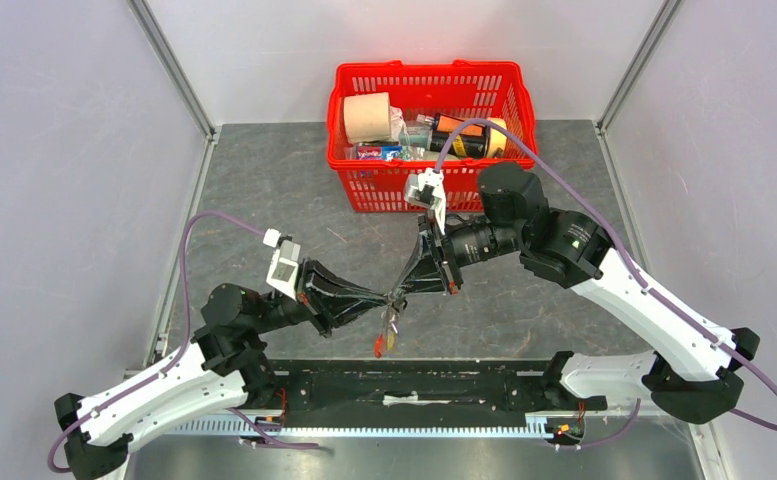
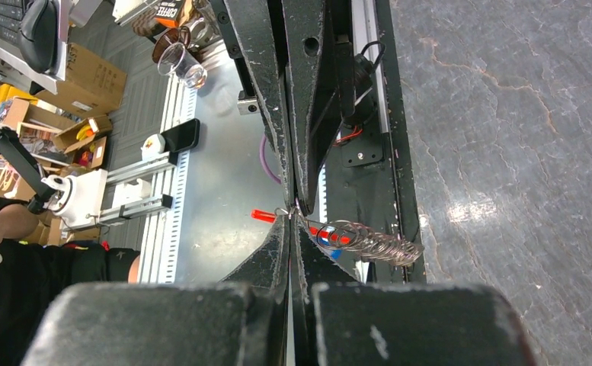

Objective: Put the keys on the keyring

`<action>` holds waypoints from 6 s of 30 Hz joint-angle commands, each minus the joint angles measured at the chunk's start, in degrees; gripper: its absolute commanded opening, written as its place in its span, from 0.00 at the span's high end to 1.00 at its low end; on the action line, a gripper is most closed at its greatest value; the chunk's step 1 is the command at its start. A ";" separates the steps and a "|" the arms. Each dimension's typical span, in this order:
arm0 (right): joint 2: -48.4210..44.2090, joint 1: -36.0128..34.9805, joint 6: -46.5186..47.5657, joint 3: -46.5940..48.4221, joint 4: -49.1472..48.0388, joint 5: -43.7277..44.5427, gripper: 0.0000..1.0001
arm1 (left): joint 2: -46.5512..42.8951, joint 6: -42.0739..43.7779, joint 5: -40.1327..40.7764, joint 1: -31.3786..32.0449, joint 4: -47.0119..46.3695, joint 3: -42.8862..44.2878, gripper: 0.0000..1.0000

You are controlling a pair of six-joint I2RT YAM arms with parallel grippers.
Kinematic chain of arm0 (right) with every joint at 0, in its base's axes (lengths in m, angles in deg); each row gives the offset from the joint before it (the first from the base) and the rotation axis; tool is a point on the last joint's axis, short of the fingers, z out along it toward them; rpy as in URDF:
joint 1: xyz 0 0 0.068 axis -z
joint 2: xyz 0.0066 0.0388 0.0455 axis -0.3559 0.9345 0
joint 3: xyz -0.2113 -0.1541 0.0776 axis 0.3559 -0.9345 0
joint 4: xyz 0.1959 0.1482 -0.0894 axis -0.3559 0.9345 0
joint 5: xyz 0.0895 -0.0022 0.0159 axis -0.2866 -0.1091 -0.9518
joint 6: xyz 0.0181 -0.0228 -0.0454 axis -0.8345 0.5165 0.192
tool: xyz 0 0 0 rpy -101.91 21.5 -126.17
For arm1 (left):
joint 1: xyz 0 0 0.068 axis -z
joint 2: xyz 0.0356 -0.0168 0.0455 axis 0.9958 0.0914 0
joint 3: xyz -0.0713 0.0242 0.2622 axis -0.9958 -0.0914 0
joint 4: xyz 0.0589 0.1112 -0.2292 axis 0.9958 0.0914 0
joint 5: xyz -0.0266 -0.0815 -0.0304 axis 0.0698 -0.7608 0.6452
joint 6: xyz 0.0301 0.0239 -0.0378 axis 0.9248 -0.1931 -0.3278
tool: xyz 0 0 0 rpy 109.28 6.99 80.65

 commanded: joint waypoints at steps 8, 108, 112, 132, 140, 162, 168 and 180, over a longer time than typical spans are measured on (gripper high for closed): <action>-0.81 -0.26 -0.28 1.77 -0.49 2.23 1.00 | -1.17 0.96 -0.50 -0.09 -4.08 2.12 0.98; 0.45 -3.16 0.51 2.16 -6.55 -8.73 1.00 | -0.94 -3.55 -4.96 -0.09 -11.34 0.51 0.98; -0.26 -3.35 0.37 1.99 -6.38 -7.76 1.00 | -1.19 -3.46 -4.74 -0.10 -11.13 0.51 0.98; -2.21 -6.02 -1.09 1.60 -4.31 1.11 1.00 | -1.10 -3.81 -5.08 -0.09 -11.94 0.73 0.98; -1.82 -6.62 -2.36 2.31 -3.96 3.54 1.00 | -0.49 -3.80 -4.93 -0.11 -12.07 0.83 0.98; -1.69 -7.91 -5.73 3.12 -1.46 15.26 1.00 | -1.75 -3.79 -5.34 -0.09 -12.26 0.55 0.98; -1.97 -7.91 -6.10 3.12 -1.63 15.26 1.00 | -2.20 -3.83 -5.45 -0.09 -12.39 0.30 0.98; -1.98 -7.91 -7.72 2.06 -2.87 14.76 1.00 | -3.78 -3.94 -4.99 -0.09 -13.85 -0.65 0.98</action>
